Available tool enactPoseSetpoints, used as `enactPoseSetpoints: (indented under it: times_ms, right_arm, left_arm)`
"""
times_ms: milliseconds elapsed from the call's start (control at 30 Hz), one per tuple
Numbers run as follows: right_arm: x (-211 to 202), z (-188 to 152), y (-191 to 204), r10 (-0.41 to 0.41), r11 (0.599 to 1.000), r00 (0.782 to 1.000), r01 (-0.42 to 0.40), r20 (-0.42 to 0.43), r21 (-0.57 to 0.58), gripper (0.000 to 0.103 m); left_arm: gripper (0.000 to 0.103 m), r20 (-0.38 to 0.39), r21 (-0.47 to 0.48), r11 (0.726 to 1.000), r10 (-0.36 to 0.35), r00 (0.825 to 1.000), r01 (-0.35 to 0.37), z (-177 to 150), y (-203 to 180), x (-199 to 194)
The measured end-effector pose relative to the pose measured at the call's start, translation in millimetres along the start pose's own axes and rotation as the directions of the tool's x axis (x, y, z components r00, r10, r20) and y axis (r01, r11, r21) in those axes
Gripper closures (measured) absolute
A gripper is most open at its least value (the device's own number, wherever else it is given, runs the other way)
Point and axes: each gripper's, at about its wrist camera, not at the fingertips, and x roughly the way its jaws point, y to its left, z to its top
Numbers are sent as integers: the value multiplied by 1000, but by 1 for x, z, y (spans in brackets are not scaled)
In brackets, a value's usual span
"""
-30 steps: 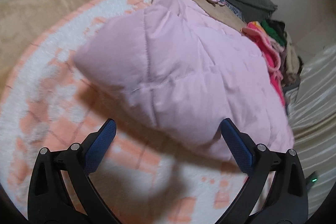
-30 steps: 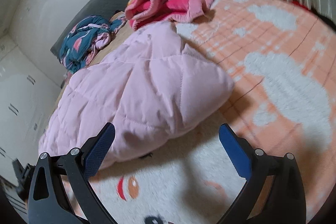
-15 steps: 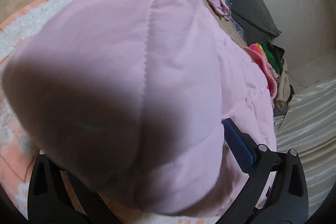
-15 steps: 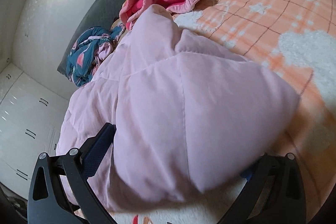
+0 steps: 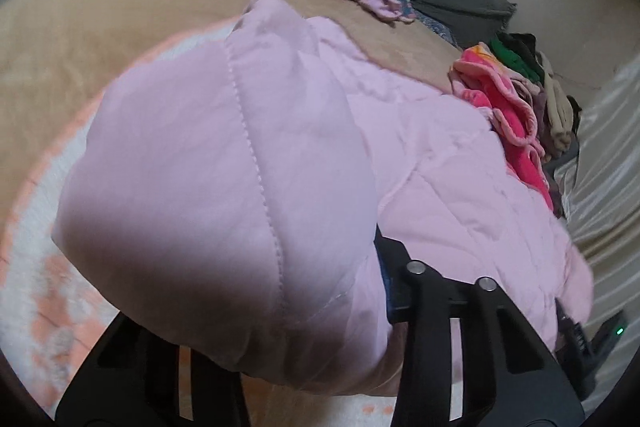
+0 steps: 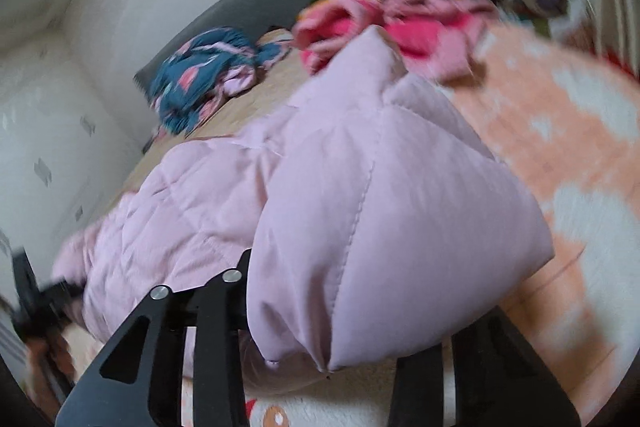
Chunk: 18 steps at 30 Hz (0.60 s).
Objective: Fold large clothes
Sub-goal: 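Lift and roll the jacket bundle over onto itself with both tools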
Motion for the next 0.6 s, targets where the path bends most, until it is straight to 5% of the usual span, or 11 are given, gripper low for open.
enactPoseSetpoints:
  times_ms: [267,600]
  right_arm:
    - [-67,-4,49,9,967,996,15,93,-253,74]
    - [-115,-42,65,-15,940,995,47,96,-338,74]
  left_arm:
    - [74,82,109,994,4,997,-13,-6,-20,-62]
    - [74,86,179,983,20,996,-36,-45,-11,-97]
